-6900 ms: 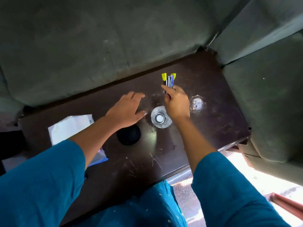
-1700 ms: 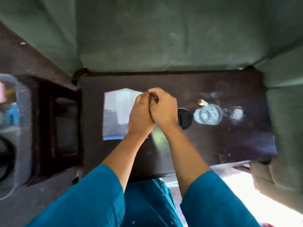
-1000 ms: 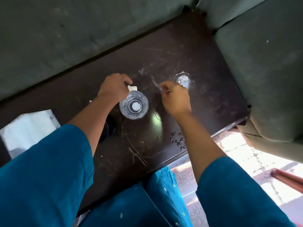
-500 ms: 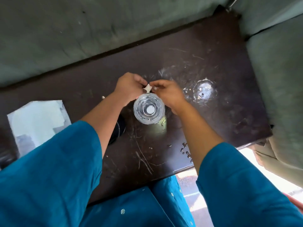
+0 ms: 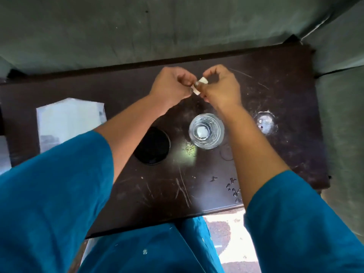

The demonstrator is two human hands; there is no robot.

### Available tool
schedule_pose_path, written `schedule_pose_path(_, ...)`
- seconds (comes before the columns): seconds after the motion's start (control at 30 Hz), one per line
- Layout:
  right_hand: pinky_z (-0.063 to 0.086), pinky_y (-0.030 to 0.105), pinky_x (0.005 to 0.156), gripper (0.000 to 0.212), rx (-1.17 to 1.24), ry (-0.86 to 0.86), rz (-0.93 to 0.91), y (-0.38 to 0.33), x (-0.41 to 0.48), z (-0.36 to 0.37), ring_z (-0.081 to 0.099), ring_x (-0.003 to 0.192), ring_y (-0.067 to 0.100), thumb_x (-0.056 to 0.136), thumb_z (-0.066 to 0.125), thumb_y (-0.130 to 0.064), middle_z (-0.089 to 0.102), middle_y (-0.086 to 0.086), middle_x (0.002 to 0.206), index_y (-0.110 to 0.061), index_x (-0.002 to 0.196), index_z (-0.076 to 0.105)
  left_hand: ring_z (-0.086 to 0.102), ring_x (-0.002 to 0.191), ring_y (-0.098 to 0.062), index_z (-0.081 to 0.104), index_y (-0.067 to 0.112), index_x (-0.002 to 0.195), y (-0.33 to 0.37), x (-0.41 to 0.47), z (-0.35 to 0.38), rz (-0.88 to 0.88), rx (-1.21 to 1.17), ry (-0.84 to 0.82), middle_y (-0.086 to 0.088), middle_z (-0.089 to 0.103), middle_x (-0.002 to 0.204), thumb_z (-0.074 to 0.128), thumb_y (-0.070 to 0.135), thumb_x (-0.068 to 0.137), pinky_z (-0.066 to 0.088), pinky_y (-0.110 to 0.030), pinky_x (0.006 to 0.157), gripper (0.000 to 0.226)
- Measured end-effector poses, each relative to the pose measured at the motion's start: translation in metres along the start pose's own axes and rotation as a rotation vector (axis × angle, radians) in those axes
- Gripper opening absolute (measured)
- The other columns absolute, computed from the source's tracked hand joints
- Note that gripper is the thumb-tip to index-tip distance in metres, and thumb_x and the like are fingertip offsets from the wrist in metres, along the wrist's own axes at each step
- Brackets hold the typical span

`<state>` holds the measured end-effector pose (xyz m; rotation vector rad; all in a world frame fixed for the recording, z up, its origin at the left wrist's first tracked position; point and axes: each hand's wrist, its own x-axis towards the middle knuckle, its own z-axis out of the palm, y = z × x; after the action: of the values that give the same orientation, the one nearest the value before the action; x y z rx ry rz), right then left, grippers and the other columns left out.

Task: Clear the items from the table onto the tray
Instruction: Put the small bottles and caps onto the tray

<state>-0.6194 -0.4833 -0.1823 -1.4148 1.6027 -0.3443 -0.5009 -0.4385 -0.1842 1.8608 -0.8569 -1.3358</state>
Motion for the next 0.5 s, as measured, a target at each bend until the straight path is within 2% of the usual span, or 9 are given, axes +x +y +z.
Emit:
schedule_pose_path(0.1,0.045,0.022,0.074,0.023,-0.159,-0.03,-0.146,-0.029,-0.018,0.029,0.063,0.083,0.018,0.072,0.073,-0.029,0.068,0.001,0.087,-0.024,0.094,0.067,0.06,0.077,-0.013,0.062,0.004,0.099,-0.003,-0.019,-0.049,0.014,-0.117,-0.018,-0.002,0.062,0.079,0.063,-0.013,0.076,0.056,-0.025,0.076,0.028)
schedule_pose_path(0.17,0.041,0.022,0.07,0.016,-0.22,-0.061,-0.229,-0.047,-0.037,0.054,0.063,0.085,0.02,0.073,0.072,-0.03,0.07,0.003,0.088,-0.023,0.088,0.069,0.06,0.076,-0.01,0.059,0.001,0.105,-0.012,-0.035,-0.084,0.002,-0.2,-0.026,-0.005,0.062,0.083,0.061,-0.014,0.077,0.056,-0.019,0.073,0.032)
schedule_pose_path(0.27,0.044,0.027,0.069,0.012,-0.236,-0.133,-0.285,-0.065,-0.067,0.092,0.063,0.085,0.022,0.074,0.07,-0.032,0.07,0.003,0.087,-0.022,0.082,0.068,0.063,0.076,-0.012,0.057,0.003,0.108,-0.036,-0.061,-0.131,-0.031,-0.274,0.011,-0.008,0.064,0.086,0.06,-0.014,0.078,0.056,-0.025,0.076,0.035)
schedule_pose_path(0.33,0.04,0.027,0.069,0.015,-0.269,-0.184,-0.359,-0.071,-0.089,0.121,0.062,0.084,0.023,0.076,0.068,-0.034,0.07,0.003,0.086,-0.02,0.082,0.066,0.064,0.072,-0.01,0.057,0.004,0.107,-0.059,-0.08,-0.159,-0.054,-0.285,0.049,-0.008,0.064,0.084,0.061,-0.013,0.078,0.057,-0.026,0.075,0.034)
schedule_pose_path(0.43,0.033,0.028,0.065,0.019,-0.322,-0.235,-0.419,-0.07,-0.119,0.158,0.061,0.081,0.026,0.077,0.068,-0.033,0.069,0.006,0.083,-0.015,0.081,0.063,0.06,0.07,-0.014,0.061,0.001,0.106,-0.1,-0.106,-0.187,-0.08,-0.089,0.064,-0.01,0.064,0.081,0.06,-0.013,0.078,0.053,-0.031,0.073,0.031)
schedule_pose_path(0.5,0.033,0.028,0.064,0.02,-0.346,-0.239,-0.378,-0.063,-0.137,0.178,0.06,0.08,0.028,0.076,0.068,-0.032,0.067,0.009,0.082,-0.013,0.079,0.061,0.061,0.078,-0.019,0.065,0.01,0.099,-0.131,-0.123,-0.196,-0.089,0.158,0.037,-0.012,0.068,0.09,0.061,-0.005,0.079,0.048,-0.03,0.076,0.025)
